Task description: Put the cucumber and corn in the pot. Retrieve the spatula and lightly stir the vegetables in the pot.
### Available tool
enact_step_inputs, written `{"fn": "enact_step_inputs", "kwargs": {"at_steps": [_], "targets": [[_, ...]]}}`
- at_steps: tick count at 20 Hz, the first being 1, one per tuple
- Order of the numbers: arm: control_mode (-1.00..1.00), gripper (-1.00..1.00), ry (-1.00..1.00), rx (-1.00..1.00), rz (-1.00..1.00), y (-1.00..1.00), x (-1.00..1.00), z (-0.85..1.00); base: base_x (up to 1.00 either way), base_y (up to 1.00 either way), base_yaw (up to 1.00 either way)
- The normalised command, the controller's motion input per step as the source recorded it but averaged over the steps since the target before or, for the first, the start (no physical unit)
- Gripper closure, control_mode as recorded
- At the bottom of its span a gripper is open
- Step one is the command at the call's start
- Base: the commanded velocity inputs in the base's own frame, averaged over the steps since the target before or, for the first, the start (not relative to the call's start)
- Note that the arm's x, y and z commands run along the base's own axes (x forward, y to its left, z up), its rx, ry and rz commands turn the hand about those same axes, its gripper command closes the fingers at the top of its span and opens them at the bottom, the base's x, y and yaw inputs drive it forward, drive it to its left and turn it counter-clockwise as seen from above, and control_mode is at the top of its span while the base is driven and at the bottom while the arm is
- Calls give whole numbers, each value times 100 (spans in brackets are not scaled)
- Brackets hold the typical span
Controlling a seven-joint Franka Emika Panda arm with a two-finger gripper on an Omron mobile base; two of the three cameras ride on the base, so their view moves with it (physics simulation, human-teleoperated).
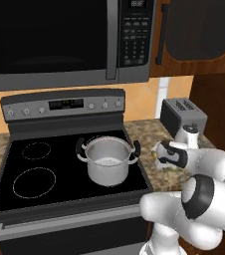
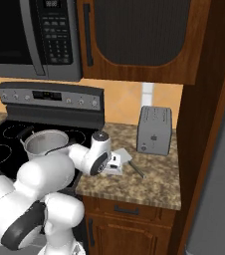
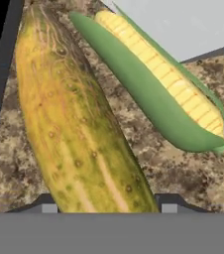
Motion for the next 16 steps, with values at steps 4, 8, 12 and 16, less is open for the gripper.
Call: {"fn": "enact_step_inputs", "kwargs": {"at_steps": [4,8,12,16], "targets": [[-100,100,-25,1,0,6,-62,97,0,0,0],[-100,100,-10,0,0,16,-46,100,0,0,0],[-100,100,0,0,0,16,-26,100,0,0,0],[-100,100,1,0,0,25,-4,100,0,0,0]]}}
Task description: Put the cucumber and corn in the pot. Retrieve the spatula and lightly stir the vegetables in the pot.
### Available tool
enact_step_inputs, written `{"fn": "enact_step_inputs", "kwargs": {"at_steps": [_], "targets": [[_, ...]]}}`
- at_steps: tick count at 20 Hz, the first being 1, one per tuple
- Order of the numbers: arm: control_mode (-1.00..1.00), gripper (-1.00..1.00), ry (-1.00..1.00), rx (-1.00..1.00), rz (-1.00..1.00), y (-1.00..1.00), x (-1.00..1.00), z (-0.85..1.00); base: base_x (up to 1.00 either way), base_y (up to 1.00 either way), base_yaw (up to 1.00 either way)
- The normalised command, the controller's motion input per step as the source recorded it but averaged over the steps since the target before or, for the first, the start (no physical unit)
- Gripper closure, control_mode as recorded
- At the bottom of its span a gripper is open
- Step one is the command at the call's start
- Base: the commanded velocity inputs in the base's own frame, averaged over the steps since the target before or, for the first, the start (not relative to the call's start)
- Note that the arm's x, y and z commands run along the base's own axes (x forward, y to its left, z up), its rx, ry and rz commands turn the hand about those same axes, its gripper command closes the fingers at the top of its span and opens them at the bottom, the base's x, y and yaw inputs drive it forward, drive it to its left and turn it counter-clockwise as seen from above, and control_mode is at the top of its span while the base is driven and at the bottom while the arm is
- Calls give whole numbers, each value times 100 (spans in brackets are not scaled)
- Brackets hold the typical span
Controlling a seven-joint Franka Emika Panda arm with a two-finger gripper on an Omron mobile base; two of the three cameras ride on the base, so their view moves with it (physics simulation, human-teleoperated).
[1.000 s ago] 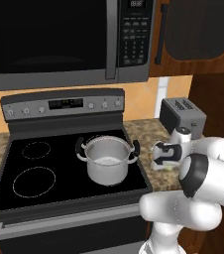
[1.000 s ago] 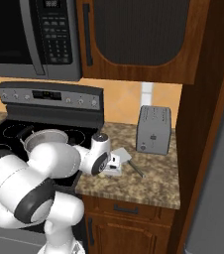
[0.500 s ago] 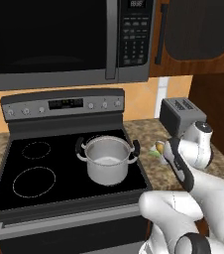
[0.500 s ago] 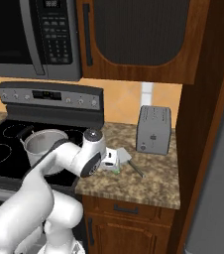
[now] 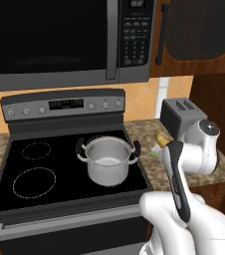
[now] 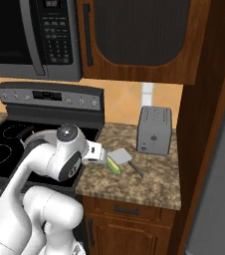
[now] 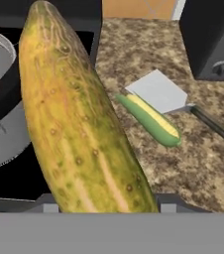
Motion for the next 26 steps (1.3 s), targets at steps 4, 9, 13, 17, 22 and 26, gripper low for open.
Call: {"fn": "enact_step_inputs", "kwargs": {"at_steps": [4,9,13,17,22,26], "targets": [[-100,100,19,0,2,50,8,91,0,0,0],[-100,100,18,0,4,82,22,8,0,0,0],[-100,100,14,0,4,95,23,-5,0,0,0],[-100,100,0,0,3,83,21,0,0,0,0],[-100,100,0,0,3,71,28,-14,0,0,0],[-100,100,0,0,0,36,39,-38,0,0,0]]}}
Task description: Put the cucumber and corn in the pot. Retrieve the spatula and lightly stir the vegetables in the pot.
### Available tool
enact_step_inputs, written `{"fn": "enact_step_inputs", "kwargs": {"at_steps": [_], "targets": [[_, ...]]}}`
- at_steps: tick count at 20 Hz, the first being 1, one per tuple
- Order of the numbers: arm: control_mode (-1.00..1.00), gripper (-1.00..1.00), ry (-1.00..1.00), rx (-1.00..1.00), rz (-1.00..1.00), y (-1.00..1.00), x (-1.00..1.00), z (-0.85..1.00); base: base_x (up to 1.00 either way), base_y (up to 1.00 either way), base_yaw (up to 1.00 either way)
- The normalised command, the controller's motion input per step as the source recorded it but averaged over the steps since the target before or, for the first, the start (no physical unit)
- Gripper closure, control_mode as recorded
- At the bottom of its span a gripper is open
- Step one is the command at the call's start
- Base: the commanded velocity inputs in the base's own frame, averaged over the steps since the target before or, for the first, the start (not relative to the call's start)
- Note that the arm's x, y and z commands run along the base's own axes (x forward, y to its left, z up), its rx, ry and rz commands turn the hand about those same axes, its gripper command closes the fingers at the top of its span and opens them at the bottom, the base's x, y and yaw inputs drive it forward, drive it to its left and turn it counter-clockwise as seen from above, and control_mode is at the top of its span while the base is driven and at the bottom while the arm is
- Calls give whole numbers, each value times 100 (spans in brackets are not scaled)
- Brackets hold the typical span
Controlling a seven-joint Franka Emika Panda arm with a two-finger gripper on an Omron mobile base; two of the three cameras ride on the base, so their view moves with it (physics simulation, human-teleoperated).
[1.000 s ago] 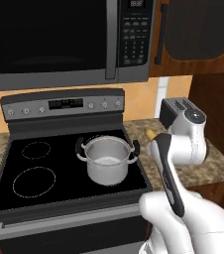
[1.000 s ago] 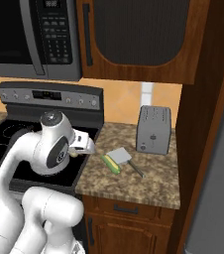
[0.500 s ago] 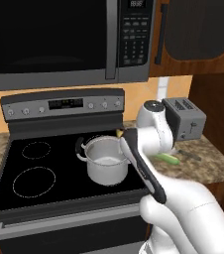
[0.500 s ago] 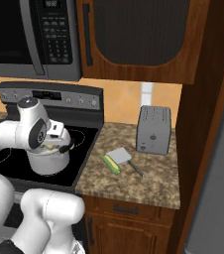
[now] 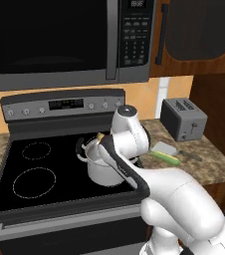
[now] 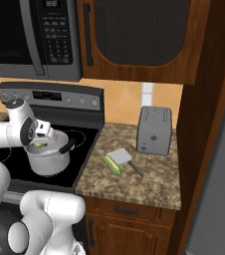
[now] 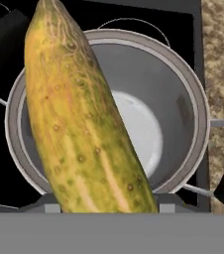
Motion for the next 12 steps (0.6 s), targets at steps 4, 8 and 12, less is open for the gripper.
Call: {"fn": "enact_step_inputs", "kwargs": {"at_steps": [4,8,12], "targets": [[-100,100,0,0,0,7,35,-36,0,0,0],[-100,100,0,0,0,0,12,-36,0,0,0],[-100,100,0,2,1,0,1,-30,0,0,0]]}}
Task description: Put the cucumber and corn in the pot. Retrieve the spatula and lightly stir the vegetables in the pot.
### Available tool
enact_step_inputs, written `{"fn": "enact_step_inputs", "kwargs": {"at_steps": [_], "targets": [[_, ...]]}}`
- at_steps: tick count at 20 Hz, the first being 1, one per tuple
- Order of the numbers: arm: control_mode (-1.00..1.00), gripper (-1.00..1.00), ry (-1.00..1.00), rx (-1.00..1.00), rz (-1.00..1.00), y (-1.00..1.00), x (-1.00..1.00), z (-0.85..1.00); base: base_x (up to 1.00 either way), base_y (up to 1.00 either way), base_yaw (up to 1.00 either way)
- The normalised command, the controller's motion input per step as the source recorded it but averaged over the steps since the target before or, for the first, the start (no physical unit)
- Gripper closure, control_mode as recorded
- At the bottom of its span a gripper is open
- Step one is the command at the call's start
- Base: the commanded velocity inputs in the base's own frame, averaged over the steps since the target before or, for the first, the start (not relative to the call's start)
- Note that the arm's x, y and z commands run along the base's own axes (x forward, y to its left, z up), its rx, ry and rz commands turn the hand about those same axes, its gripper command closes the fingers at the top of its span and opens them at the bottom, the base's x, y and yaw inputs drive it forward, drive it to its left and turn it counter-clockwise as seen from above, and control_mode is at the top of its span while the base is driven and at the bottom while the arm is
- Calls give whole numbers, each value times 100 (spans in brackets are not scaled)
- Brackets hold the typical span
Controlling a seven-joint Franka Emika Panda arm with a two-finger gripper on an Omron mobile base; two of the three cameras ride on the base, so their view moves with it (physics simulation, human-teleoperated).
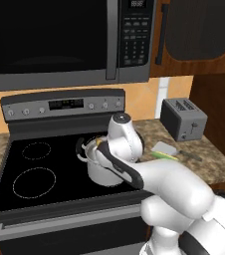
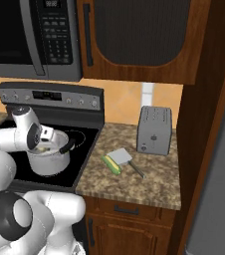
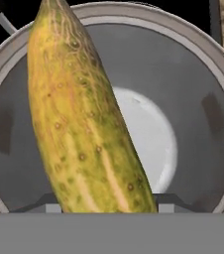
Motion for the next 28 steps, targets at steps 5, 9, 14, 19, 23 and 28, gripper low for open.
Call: {"fn": "enact_step_inputs", "kwargs": {"at_steps": [5,9,14,19,23,28], "targets": [[-100,100,0,2,1,0,1,-14,0,0,0],[-100,-100,0,1,0,0,12,-1,0,0,0],[-100,-100,0,2,0,0,-5,9,0,0,0],[-100,-100,-6,2,0,0,-31,63,0,0,0],[-100,-100,-13,3,0,-34,-94,98,0,0,0],[-100,-100,3,3,-9,-97,-63,33,0,0,0]]}}
